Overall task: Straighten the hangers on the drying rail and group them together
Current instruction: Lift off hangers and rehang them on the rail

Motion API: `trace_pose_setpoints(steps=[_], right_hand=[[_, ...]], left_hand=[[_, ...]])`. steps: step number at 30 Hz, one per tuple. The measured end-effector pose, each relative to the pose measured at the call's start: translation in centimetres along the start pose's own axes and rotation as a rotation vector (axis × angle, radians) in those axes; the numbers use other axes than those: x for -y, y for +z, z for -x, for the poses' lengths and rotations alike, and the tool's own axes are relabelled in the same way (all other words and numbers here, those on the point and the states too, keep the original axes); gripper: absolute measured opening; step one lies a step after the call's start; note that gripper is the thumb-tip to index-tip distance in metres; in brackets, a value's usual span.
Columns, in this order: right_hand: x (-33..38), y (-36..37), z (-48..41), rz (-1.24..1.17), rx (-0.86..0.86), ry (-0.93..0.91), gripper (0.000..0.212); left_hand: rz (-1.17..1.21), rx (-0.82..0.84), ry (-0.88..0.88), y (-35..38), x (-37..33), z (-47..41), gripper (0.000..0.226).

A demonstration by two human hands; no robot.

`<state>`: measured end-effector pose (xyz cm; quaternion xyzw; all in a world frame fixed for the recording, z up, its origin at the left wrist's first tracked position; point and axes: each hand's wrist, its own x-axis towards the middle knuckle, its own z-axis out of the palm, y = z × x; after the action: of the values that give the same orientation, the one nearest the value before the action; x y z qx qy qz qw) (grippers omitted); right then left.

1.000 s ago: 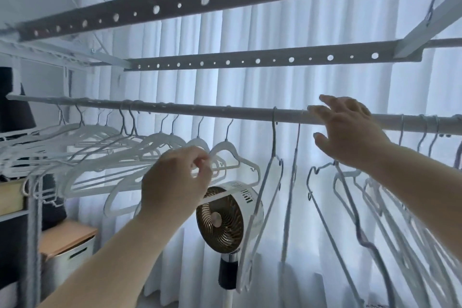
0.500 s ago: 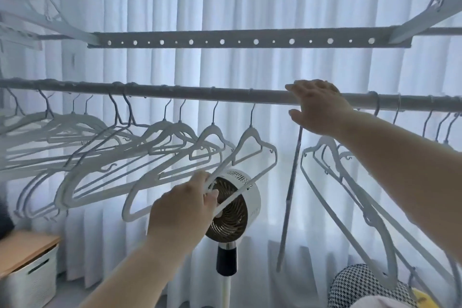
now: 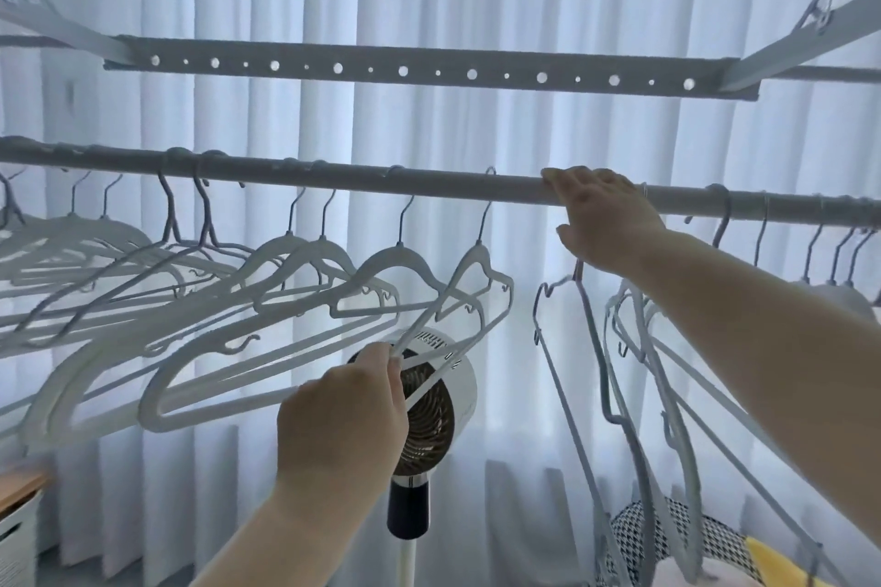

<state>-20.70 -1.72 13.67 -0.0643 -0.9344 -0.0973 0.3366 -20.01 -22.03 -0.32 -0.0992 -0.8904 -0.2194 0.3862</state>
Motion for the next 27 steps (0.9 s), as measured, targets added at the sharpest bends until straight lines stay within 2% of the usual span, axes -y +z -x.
trace_pose_setpoints(steps=[6, 11, 16, 18, 21, 24, 27], right_hand=[[-0.3, 0.6, -0.1, 0.082, -0.031, -0.043, 0.067], [-0.9, 0.6, -0.1, 0.065, -0.032, -0.068, 0.068], [-1.1, 1.1, 0.4, 0.161, -0.044, -0.121, 0.068], [-0.8, 1.3, 1.2, 0.131, -0.133, -0.204, 0.065], [1.1, 1.6, 2.5, 0.016, -0.288, -0.451, 0.052], [3.8, 1.7, 3.4, -0.078, -0.093, -0.564, 0.049], [5.5, 1.8, 3.9, -0.098, 0.137, -0.536, 0.048]], left_hand=[[0.015, -0.001, 0.03, 1.6, -1.2, -2.8, 0.03], [0.025, 0.098, 0.028, 3.3, -1.4, -2.7, 0.031], [0.266, 0.157, -0.103, 3.5, 1.7, 1.4, 0.025], [0.328, 0.145, -0.134, 3.0, 2.9, 3.3, 0.023], [0.329, 0.082, -0.13, 1.9, 3.9, 5.1, 0.028], [0.374, 0.064, -0.122, 0.6, 4.6, 6.7, 0.033], [0.402, 0.024, -0.093, -0.7, 5.6, 9.0, 0.028]])
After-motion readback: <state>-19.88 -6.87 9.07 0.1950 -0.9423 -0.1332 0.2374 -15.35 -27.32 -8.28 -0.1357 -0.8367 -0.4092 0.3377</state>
